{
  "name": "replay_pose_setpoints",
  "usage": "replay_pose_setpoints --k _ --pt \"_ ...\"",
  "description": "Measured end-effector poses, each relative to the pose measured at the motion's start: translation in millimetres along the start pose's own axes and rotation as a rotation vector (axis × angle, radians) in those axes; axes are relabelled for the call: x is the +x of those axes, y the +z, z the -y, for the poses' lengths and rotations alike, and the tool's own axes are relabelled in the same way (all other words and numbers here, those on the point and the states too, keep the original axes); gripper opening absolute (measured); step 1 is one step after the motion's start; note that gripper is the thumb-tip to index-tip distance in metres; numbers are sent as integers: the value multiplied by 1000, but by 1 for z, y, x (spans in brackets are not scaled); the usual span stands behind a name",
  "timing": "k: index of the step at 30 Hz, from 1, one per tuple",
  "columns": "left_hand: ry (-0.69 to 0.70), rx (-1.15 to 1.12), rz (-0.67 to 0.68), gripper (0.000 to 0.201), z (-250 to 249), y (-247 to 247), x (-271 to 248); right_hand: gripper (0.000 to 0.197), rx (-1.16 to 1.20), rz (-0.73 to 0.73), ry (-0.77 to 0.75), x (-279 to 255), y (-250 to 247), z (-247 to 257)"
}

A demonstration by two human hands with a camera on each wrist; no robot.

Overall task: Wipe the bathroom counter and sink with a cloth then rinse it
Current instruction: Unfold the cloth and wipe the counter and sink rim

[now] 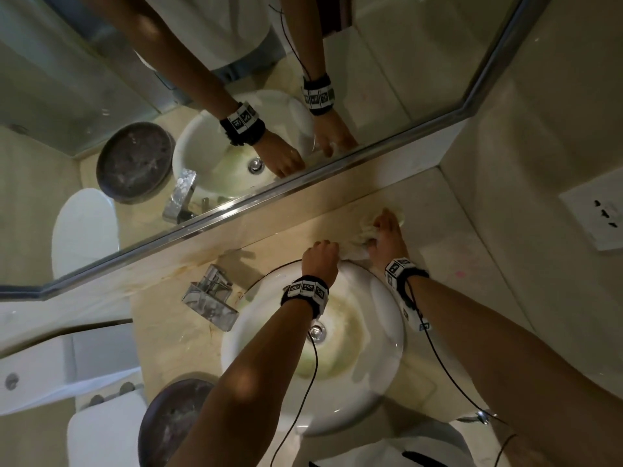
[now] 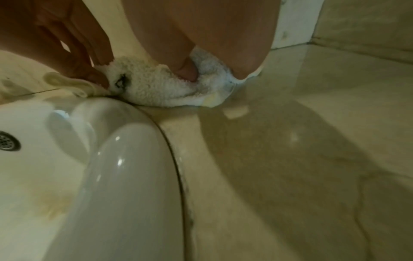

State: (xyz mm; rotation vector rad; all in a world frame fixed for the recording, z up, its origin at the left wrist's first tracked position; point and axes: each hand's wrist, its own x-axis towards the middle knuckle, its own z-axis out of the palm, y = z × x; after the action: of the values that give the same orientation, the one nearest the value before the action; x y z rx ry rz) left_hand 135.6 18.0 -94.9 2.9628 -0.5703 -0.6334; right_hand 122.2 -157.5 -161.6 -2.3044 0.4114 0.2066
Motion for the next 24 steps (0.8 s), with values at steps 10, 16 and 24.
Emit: replay_pose_setpoints --k 10,16,24 --pt "-170 -31 -15 21 72 4 -8 45 -65 200 -117 30 35 57" --pt "-294 -81 -14 22 120 8 -33 57 -120 344 -200 13 82 96" --pt "-349 -108 41 18 130 5 -56 40 -140 399 -202 1 89 123"
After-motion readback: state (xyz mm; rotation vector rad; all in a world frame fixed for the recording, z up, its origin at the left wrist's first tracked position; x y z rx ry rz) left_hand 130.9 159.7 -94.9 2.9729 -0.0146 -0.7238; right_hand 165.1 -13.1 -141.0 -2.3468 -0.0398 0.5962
